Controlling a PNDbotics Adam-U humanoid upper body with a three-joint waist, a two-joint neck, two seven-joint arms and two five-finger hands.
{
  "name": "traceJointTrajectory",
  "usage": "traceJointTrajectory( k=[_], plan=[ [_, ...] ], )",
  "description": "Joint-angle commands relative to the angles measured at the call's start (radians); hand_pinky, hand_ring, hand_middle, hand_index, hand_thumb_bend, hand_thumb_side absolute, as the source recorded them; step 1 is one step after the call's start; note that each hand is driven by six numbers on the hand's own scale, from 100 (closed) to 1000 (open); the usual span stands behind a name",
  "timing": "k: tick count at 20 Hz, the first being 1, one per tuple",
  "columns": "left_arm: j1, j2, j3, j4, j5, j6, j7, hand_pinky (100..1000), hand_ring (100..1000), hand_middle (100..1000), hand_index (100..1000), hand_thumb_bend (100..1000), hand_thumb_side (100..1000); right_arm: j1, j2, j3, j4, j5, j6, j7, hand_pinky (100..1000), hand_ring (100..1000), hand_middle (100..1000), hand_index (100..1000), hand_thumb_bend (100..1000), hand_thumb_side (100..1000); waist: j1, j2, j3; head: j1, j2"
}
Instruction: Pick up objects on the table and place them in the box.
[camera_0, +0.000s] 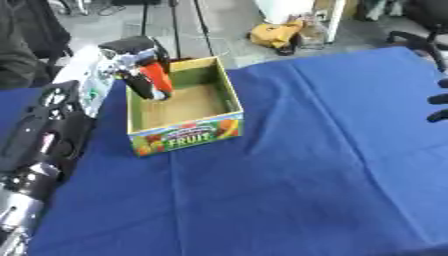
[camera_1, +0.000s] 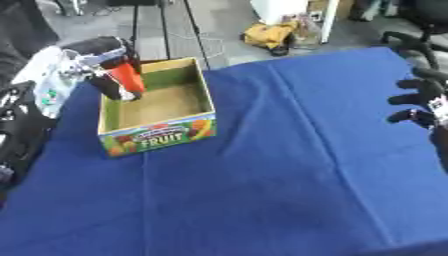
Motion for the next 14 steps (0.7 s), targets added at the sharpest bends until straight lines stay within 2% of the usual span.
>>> traceJointTrajectory(
  k=[1, 3, 4, 5, 7, 8, 10, 12, 14],
  plan=[
    [-0.004, -0.009, 0.01, 0.035, -0.042, 0.009, 0.022, 673, 508, 454, 638, 398, 155, -0.014, -0.012, -0.004, -0.013, -0.007, -0.001, 0.004, 531, 668, 711, 854, 239, 536, -0.002, -0.011, -0.004, 0.007, -0.012],
    [0.004, -0.017, 0.018, 0.061, -0.062, 0.018, 0.042, 679, 519, 467, 660, 421, 165, -0.013, -0.01, -0.004, -0.013, -0.007, 0.0, 0.005, 531, 668, 711, 854, 238, 536, 0.0, -0.009, -0.007, 0.007, -0.015],
    [0.007, -0.019, 0.02, 0.07, -0.071, 0.02, 0.052, 702, 548, 499, 708, 554, 236, -0.013, -0.009, -0.004, -0.013, -0.007, 0.001, 0.005, 531, 668, 711, 854, 238, 536, 0.001, -0.009, -0.007, 0.007, -0.016],
    [0.01, -0.02, 0.021, 0.076, -0.079, 0.022, 0.063, 749, 623, 581, 784, 728, 340, -0.012, -0.009, -0.004, -0.013, -0.007, 0.001, 0.005, 531, 668, 711, 854, 238, 536, 0.002, -0.009, -0.007, 0.006, -0.017],
    [0.015, -0.017, 0.026, 0.071, -0.084, 0.019, 0.09, 836, 772, 753, 872, 1000, 509, -0.012, -0.008, -0.006, -0.013, -0.007, 0.0, 0.004, 532, 669, 711, 854, 237, 537, 0.002, -0.009, -0.005, 0.004, -0.018],
    [0.018, -0.014, 0.03, 0.059, -0.081, 0.018, 0.109, 871, 821, 811, 901, 1000, 609, -0.011, -0.008, -0.007, -0.014, -0.007, 0.0, 0.003, 532, 669, 711, 854, 236, 537, 0.001, -0.009, -0.003, 0.002, -0.02],
    [0.02, 0.001, 0.04, 0.004, -0.057, 0.017, 0.171, 903, 864, 851, 919, 1000, 769, -0.008, -0.009, -0.01, -0.014, -0.007, -0.001, 0.001, 532, 669, 711, 855, 235, 537, -0.001, -0.01, 0.005, -0.003, -0.021],
    [0.026, 0.031, 0.051, -0.104, 0.014, 0.01, 0.285, 891, 850, 839, 909, 1000, 807, -0.005, -0.011, -0.014, -0.014, -0.006, -0.003, -0.002, 532, 669, 711, 855, 233, 537, -0.003, -0.011, 0.019, -0.008, -0.023],
    [0.046, 0.068, 0.056, -0.233, 0.131, 0.003, 0.404, 875, 832, 822, 894, 1000, 818, -0.003, -0.013, -0.019, -0.014, -0.006, -0.005, -0.006, 533, 669, 711, 855, 232, 538, -0.004, -0.012, 0.037, -0.015, -0.025]
  ],
)
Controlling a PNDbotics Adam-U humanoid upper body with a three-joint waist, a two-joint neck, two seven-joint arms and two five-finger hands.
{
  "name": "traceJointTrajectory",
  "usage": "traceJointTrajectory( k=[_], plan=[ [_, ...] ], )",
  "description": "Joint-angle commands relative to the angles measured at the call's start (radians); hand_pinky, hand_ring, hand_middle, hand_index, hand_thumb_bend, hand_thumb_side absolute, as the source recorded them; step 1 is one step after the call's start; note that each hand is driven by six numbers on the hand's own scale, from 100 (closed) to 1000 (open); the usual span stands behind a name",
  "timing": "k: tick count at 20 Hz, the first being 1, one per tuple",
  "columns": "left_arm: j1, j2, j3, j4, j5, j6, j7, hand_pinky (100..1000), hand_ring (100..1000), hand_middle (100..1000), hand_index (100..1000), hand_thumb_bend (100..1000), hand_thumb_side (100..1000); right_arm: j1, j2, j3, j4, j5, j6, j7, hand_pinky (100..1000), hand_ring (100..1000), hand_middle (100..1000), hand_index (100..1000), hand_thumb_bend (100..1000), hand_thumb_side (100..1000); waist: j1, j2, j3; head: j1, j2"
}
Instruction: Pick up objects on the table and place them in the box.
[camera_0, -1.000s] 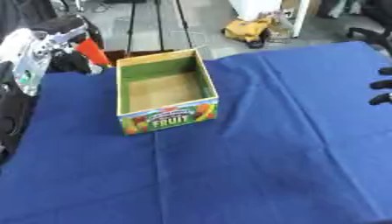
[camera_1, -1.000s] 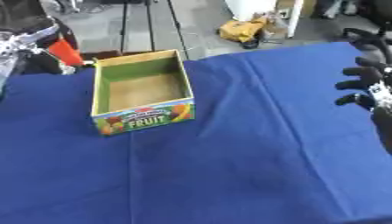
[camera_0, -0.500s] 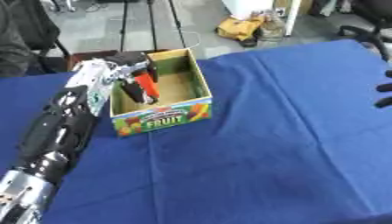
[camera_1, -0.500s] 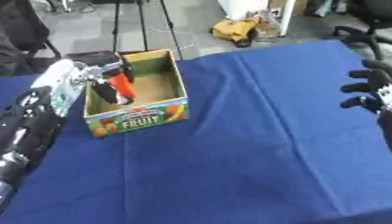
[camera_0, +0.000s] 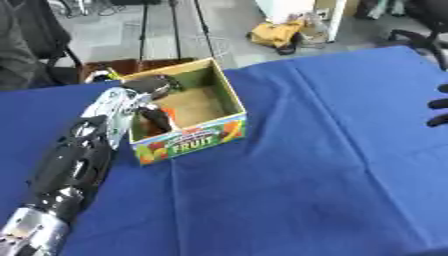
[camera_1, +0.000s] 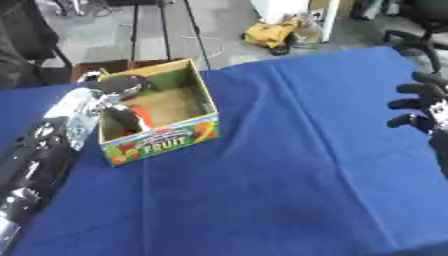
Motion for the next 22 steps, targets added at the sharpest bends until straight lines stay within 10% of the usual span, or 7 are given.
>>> traceJointTrajectory(
  k=[1, 10, 15, 22],
  plan=[
    [0.014, 0.088, 0.021, -0.216, 0.183, -0.012, 0.174, 845, 805, 797, 874, 998, 827, -0.006, -0.022, -0.017, -0.015, -0.003, -0.005, -0.007, 533, 670, 711, 855, 231, 539, -0.01, -0.018, 0.018, -0.012, -0.012],
    [0.477, 0.163, 0.109, -0.753, 0.931, -0.009, 0.402, 741, 719, 715, 806, 854, 847, 0.001, -0.026, -0.04, -0.025, 0.0, -0.015, -0.028, 534, 670, 711, 855, 224, 540, -0.021, -0.01, 0.14, -0.051, -0.033],
    [0.654, 0.077, 0.176, -0.801, 1.067, -0.023, 0.432, 727, 704, 701, 800, 830, 843, 0.002, -0.023, -0.042, -0.027, 0.001, -0.016, -0.032, 534, 670, 710, 855, 225, 540, -0.031, -0.01, 0.169, -0.057, -0.042],
    [0.695, 0.032, 0.179, -0.74, 1.139, -0.032, 0.435, 716, 683, 684, 797, 802, 845, 0.004, -0.017, -0.042, -0.025, -0.001, -0.015, -0.034, 534, 669, 710, 854, 223, 541, -0.034, -0.016, 0.17, -0.054, -0.036]
  ],
)
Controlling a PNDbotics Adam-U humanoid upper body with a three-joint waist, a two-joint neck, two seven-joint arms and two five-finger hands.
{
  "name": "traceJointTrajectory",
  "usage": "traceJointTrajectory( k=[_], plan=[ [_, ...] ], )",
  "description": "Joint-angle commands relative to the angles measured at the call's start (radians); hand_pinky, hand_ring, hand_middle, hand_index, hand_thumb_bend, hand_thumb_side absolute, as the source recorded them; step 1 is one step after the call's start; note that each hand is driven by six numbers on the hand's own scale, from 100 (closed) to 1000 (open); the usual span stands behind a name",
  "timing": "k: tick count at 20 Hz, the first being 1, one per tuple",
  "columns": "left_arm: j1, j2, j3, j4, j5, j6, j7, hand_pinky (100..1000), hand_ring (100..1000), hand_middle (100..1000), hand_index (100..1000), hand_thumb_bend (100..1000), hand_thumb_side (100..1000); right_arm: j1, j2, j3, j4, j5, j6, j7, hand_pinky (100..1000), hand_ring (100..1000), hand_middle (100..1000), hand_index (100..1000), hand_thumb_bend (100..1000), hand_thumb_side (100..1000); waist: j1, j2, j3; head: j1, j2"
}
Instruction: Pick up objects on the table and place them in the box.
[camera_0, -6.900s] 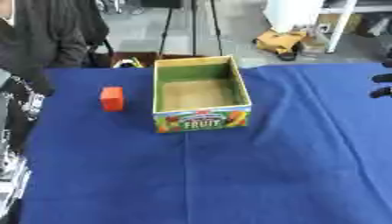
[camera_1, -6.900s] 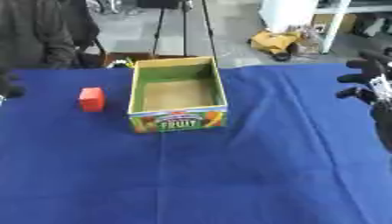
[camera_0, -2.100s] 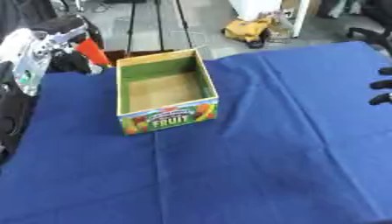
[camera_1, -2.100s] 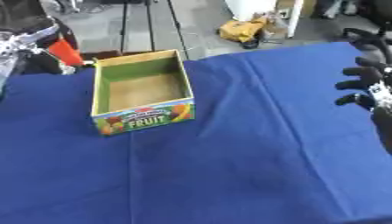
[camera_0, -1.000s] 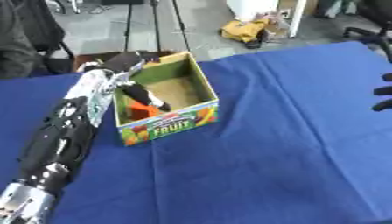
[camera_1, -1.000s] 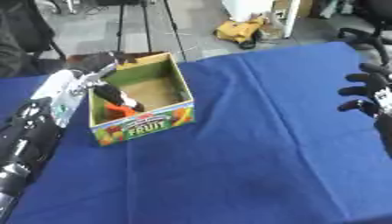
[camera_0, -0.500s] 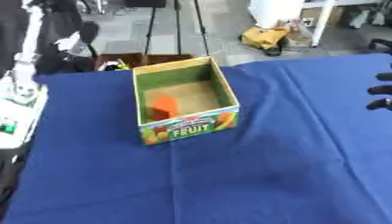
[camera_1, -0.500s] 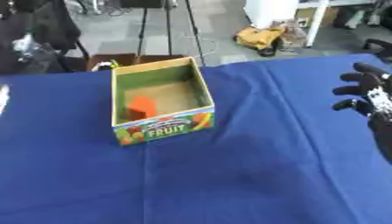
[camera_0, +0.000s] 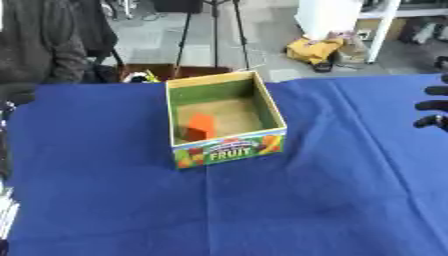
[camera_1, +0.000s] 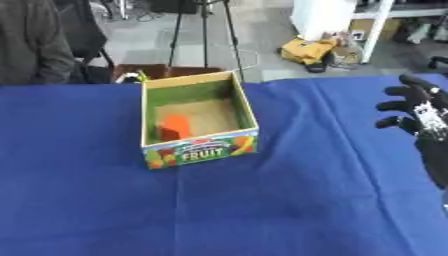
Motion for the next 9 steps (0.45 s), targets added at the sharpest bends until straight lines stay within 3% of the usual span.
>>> traceJointTrajectory(
  k=[1, 9],
  plan=[
    [-0.004, 0.005, 0.013, 0.014, 0.026, -0.005, 0.0, 715, 683, 684, 796, 801, 845, -0.006, -0.017, -0.011, -0.022, -0.001, -0.002, -0.004, 534, 669, 710, 854, 222, 541, -0.003, -0.016, -0.002, -0.001, -0.006],
    [-0.001, -0.003, 0.014, 0.046, 0.036, -0.005, -0.002, 713, 678, 681, 795, 794, 849, -0.003, -0.014, -0.013, -0.022, -0.002, -0.002, -0.007, 534, 668, 709, 853, 219, 541, 0.002, -0.017, -0.006, -0.002, 0.005]
  ],
)
